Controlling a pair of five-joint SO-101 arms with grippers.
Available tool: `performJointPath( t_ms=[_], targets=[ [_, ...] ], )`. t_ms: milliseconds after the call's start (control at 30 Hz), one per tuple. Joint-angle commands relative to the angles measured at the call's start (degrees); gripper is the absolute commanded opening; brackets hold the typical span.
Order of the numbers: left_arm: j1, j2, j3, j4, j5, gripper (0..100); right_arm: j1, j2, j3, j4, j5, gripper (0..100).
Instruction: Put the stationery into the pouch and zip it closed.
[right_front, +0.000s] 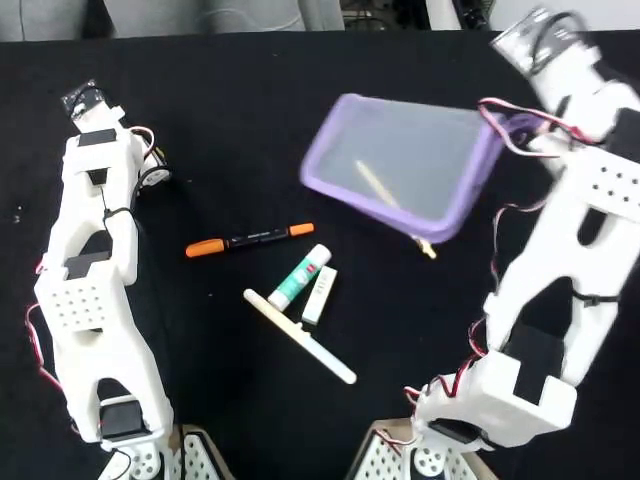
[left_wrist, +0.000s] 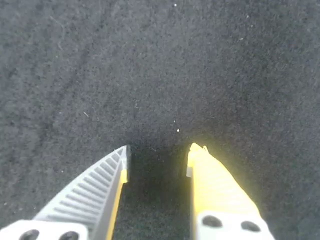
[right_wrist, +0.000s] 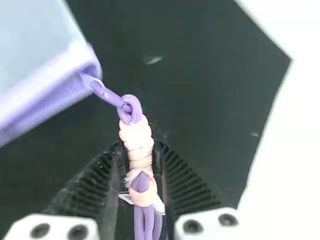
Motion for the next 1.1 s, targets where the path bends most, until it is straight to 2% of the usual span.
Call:
performJointPath(
  t_ms=[0, 167, 333, 567, 833, 1067],
  targets=[
    [-0.9, 0.4, -0.9, -1.5, 0.6, 20, 1.0, -3.4, -10.5, -2.0, -4.0, 1.1],
    [-0.9, 0.4, -0.9, -1.5, 0.6, 20, 1.0, -3.4, -20.6, -2.1, -9.3, 1.1],
    [-0.9, 0.4, -0.9, -1.5, 0.6, 20, 1.4, -3.4, -26.0, -2.1, -10.8, 1.1],
    [-0.9, 0.4, -0.9, -1.5, 0.6, 20, 3.4, -3.4, -27.6, -4.5, -17.2, 1.1],
    [-0.9, 0.4, -0.9, -1.7, 0.6, 20, 5.1, 1.2, -21.1, -2.5, -17.1, 1.1],
    [-0.7, 0.4, -0.9, -1.8, 0.6, 20, -2.3, 0.3, -19.3, 7.6, -17.6, 1.1]
  ],
)
